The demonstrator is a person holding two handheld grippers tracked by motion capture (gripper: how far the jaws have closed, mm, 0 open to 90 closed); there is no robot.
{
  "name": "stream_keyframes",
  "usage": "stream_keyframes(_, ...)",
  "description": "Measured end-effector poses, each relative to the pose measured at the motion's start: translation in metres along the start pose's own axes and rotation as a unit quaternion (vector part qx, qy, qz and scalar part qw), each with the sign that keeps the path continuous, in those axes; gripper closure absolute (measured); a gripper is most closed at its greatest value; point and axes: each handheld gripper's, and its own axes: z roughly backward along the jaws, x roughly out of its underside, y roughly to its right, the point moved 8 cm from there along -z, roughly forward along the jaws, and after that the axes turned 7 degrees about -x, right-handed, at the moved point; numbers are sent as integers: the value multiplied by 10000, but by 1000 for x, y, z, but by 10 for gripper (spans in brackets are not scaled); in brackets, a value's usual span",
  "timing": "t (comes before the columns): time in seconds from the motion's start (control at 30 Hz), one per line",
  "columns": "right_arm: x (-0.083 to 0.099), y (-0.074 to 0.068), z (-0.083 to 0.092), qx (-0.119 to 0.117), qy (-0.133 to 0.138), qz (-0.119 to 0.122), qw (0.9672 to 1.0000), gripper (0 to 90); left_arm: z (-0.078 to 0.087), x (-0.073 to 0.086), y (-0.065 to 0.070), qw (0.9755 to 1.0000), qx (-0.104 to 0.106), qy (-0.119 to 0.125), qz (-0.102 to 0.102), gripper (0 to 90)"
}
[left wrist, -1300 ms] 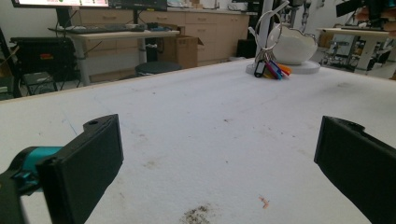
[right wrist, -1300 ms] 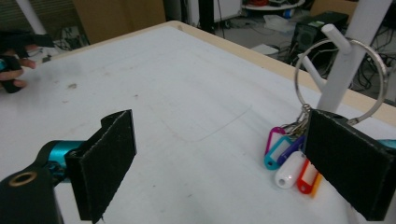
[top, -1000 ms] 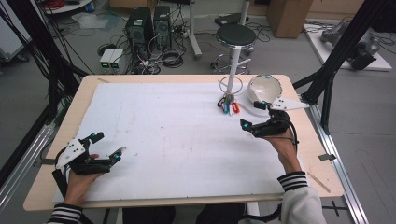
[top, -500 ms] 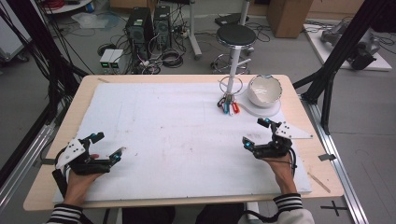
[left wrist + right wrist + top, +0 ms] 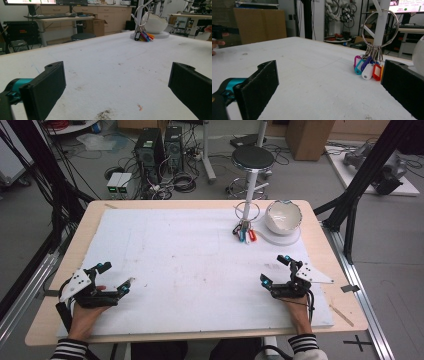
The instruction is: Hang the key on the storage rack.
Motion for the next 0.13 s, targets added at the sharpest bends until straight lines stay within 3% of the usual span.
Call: stream_keyframes(0.13, 0, -1, -1, 45, -39, 83, 9999, 9, 0, 0, -1, 10000, 14, 0, 9, 17)
